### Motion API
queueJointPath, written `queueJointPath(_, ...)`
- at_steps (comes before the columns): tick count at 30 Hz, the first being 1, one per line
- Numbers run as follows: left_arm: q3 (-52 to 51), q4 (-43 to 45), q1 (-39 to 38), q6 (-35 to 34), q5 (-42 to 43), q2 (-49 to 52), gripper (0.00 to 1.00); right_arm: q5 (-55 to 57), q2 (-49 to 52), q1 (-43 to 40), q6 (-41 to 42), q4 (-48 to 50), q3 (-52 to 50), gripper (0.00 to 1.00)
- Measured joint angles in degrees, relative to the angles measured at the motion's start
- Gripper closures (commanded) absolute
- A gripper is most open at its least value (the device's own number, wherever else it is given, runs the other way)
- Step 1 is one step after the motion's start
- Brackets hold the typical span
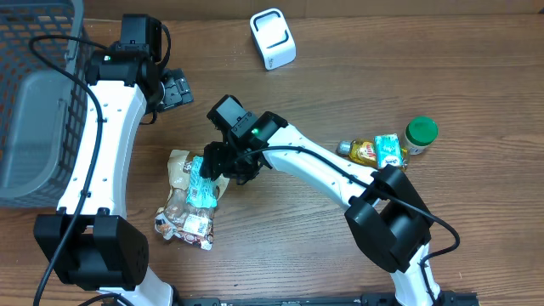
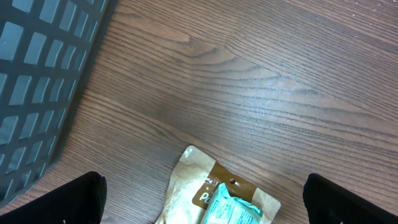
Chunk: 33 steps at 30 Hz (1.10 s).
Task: Scan the item barcode
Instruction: 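Move the right gripper over the brown-and-teal snack bag, then lower the right gripper onto the snack bag and close on it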
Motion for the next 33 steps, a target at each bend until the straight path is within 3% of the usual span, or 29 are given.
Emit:
queueJointPath(7,0.0,0.0,0.0,0.02,0.0,0.0,0.0,0.74,0.0,0.31,0.74,0.02,0.0,0.21)
queueJointPath(15,0.0,0.0,0.0,0.02,0.0,0.0,0.01,0.85,0.0,0.31,0.9,0.0,0.0,0.19)
queueJointPath(21,0.0,0.0,0.0,0.02,0.0,0.0,0.0,0.9,0.0,0.28,0.87,0.0,0.0,0.0)
queueJointPath(33,0.0,0.0,0.0,0.02,0.0,0.0,0.01,0.92,0.0,0.31,0.94,-0.26,0.0,0.0)
